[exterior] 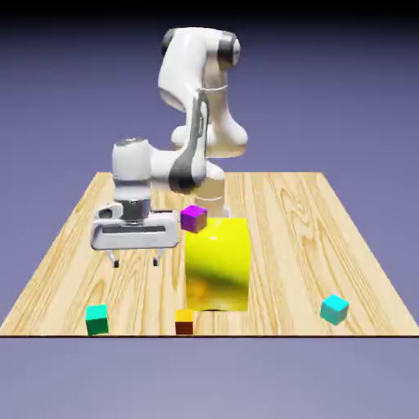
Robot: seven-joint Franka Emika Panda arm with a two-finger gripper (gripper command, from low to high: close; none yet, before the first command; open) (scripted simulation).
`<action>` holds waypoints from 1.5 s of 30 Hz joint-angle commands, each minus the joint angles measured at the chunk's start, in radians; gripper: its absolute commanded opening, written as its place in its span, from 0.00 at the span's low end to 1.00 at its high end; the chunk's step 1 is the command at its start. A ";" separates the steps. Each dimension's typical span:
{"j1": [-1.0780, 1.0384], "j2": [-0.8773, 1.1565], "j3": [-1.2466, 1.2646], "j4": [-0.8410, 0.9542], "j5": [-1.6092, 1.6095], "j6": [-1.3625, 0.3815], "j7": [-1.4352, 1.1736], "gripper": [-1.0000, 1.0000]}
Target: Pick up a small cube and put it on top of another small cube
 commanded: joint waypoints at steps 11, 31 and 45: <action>0.006 0.333 -0.160 0.226 0.148 -0.160 -0.295 0.50; 0.188 0.251 0.093 0.201 -0.064 -0.167 -0.090 0.00; 0.482 0.193 0.483 0.167 -0.407 -0.110 0.239 0.00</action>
